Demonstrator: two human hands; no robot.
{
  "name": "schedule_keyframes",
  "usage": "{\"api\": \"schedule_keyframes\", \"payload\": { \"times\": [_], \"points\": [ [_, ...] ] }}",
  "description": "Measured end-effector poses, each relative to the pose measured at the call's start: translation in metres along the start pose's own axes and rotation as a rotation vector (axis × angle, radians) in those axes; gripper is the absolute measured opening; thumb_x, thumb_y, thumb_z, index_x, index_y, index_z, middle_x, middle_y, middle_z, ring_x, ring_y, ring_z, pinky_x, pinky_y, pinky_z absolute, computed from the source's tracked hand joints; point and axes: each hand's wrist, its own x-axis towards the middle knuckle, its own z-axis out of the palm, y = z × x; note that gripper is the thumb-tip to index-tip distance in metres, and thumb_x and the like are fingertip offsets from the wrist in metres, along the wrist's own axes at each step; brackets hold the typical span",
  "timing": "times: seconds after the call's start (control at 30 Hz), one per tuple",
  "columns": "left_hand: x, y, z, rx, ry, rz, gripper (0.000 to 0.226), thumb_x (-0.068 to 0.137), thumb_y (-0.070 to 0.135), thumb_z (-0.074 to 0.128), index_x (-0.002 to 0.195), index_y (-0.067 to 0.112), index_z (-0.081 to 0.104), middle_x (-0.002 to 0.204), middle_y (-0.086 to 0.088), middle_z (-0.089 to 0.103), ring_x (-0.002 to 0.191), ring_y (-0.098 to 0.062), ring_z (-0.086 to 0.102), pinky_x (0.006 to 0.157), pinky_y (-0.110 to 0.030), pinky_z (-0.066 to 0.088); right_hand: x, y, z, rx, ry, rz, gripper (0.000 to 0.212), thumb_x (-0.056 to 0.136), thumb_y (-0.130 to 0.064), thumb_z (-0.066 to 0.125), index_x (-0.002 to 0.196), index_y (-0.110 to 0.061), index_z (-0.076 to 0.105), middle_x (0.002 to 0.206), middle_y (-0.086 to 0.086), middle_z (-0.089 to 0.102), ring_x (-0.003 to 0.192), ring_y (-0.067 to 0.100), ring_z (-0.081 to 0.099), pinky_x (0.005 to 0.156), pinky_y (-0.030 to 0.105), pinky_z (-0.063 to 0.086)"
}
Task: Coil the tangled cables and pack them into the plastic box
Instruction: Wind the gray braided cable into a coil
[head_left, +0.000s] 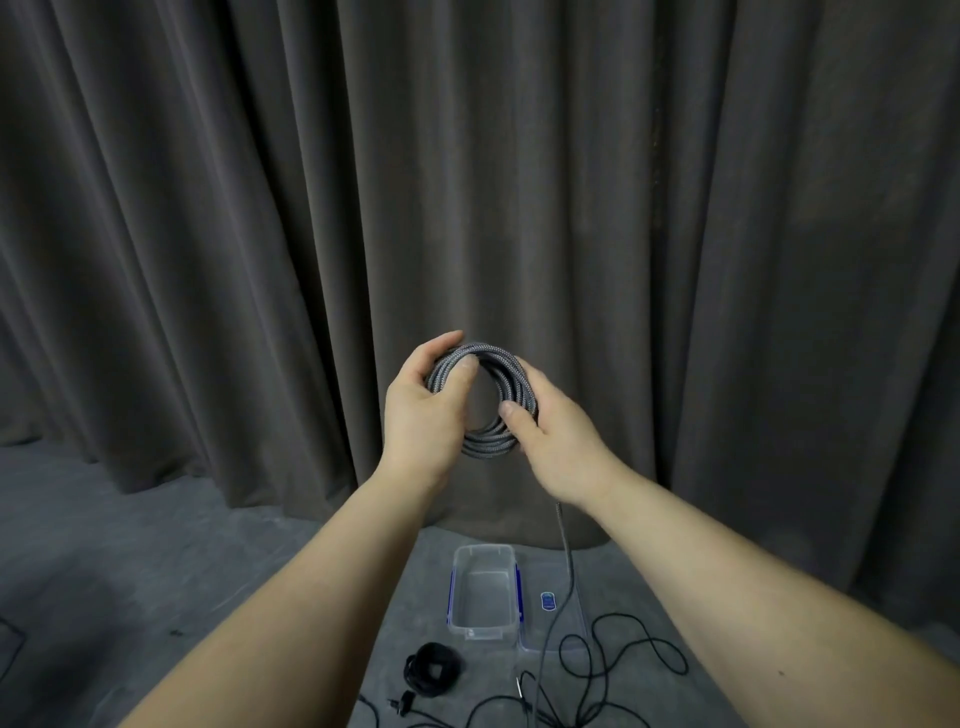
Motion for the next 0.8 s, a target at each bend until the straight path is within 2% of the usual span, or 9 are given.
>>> {"api": "schedule_keyframes", "payload": {
  "times": [0.07,0.17,0.27,0.4,0.47,0.53,0.6,0.67,0.8],
  "points": [
    [-0.001,-0.001,-0.001,-0.059,-0.017,-0.03,0.017,0.093,0.019,0.061,0.103,0.032,0.067,0.063,0.009,0.055,0.057,-0.012,0.047,0.062,-0.031,0.041,-0.001,0.002,-0.002,-0.032,-0.015,0.006,0.056,0.099,-0.026,0.047,0.151,-0.02,0.027,0.15,-0.003,0.04,0.137,0.011,0.037,0.115,0.029,0.027],
    [-0.003,0.0,-0.001,-0.189,-0.059,-0.093,0.016,0.096,0.016,0.058,0.105,0.025,0.068,0.057,0.005,0.046,0.05,-0.012,0.037,0.051,-0.028,0.034,-0.004,0.005,-0.001,0.087,-0.012,0.011,0.051,0.1,-0.024,0.045,0.149,-0.026,0.03,0.143,-0.008,0.047,0.131,0.006,0.042,0.107,0.019,0.029],
    [-0.005,0.003,0.0,-0.276,-0.059,-0.12,0.015,0.098,0.017,0.054,0.107,0.021,0.065,0.055,0.005,0.042,0.047,-0.011,0.036,0.049,-0.024,0.033,-0.001,0.009,0.0,0.291,0.025,0.023,0.046,0.099,-0.019,0.047,0.144,-0.023,0.041,0.131,-0.009,0.057,0.12,0.003,0.05,0.105,0.026,0.038],
    [-0.004,0.005,0.004,-0.383,-0.045,-0.163,0.014,0.099,0.014,0.05,0.105,0.017,0.063,0.056,0.004,0.034,0.046,-0.009,0.028,0.043,-0.021,0.028,0.001,0.013,0.002,0.452,0.031,0.084,0.041,0.099,-0.011,0.049,0.138,-0.02,0.051,0.101,-0.008,0.066,0.097,0.008,0.059,0.081,0.029,0.05],
    [-0.003,0.004,0.005,-0.363,-0.038,-0.159,0.014,0.099,0.013,0.05,0.103,0.015,0.063,0.056,0.004,0.033,0.046,-0.009,0.026,0.042,-0.021,0.026,0.001,0.012,0.002,0.412,0.041,0.08,0.045,0.098,-0.012,0.05,0.142,-0.022,0.046,0.116,-0.008,0.064,0.106,0.008,0.059,0.088,0.029,0.051],
    [-0.004,0.002,0.007,-0.316,-0.039,-0.146,0.014,0.099,0.013,0.051,0.103,0.015,0.064,0.056,0.004,0.034,0.046,-0.008,0.027,0.042,-0.021,0.026,0.0,0.009,0.0,0.243,0.063,0.046,0.049,0.099,-0.02,0.049,0.145,-0.031,0.038,0.136,-0.015,0.051,0.124,0.004,0.048,0.106,0.025,0.038],
    [-0.006,-0.001,0.009,-0.298,-0.044,-0.148,0.014,0.099,0.014,0.051,0.103,0.016,0.064,0.056,0.004,0.033,0.046,-0.009,0.027,0.042,-0.021,0.027,0.0,0.003,-0.001,0.124,0.121,0.03,0.044,0.101,-0.026,0.046,0.144,-0.033,0.041,0.133,-0.019,0.049,0.124,-0.001,0.044,0.102,0.013,0.03],
    [-0.008,-0.004,0.01,-0.315,-0.041,-0.168,0.014,0.099,0.014,0.051,0.103,0.017,0.064,0.057,0.003,0.033,0.046,-0.009,0.027,0.042,-0.021,0.026,0.001,0.004,-0.001,0.068,0.197,0.017,0.037,0.1,-0.025,0.047,0.136,-0.027,0.053,0.131,-0.01,0.059,0.121,0.005,0.051,0.096,0.01,0.033],
    [-0.01,-0.006,0.014,-0.337,-0.053,-0.184,0.015,0.099,0.014,0.051,0.106,0.016,0.064,0.059,0.002,0.034,0.046,-0.009,0.029,0.042,-0.02,0.03,0.0,0.012,0.002,-0.015,0.309,0.004,0.028,0.099,-0.025,0.049,0.121,-0.022,0.066,0.106,0.0,0.073,0.1,0.018,0.064,0.09,0.028,0.048]
  ]
}}
